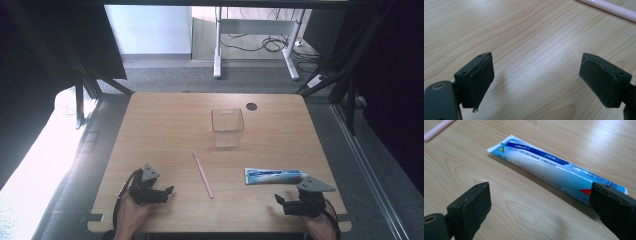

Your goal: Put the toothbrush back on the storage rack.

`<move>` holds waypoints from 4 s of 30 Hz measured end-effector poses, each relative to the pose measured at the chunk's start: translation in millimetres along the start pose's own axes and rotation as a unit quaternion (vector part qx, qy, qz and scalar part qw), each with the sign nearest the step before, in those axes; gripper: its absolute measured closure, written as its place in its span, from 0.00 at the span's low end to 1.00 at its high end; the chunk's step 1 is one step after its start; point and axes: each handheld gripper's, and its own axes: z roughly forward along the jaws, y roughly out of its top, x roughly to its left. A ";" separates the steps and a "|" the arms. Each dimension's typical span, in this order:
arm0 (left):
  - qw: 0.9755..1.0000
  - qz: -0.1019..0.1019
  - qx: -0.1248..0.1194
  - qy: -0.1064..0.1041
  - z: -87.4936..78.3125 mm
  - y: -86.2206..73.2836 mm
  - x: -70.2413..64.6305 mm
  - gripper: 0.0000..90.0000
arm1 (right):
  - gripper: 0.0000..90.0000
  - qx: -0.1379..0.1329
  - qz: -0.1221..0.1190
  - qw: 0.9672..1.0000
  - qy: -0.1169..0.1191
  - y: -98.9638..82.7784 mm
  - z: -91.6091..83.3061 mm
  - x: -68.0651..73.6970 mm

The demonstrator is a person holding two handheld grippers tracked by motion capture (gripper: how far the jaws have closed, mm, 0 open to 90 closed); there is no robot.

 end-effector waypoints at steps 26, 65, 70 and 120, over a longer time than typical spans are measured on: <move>1.000 -0.006 0.031 0.001 2.6 8.1 -7.7 0.15 | 0.09 -0.003 -0.006 1.000 0.009 -3.4 0.3 -4.6; 0.997 0.036 0.030 -0.066 3.8 40.5 -29.7 0.88 | 0.12 0.011 0.002 1.000 0.013 -6.2 -0.2 -5.1; 0.996 0.033 0.022 -0.081 4.6 45.6 -31.4 0.98 | 0.12 0.013 0.005 1.000 0.012 -6.8 0.1 -5.6; 0.985 0.097 0.059 -0.128 70.1 89.8 -89.9 1.00 | 0.13 0.015 0.011 1.000 0.014 -8.7 2.4 -5.9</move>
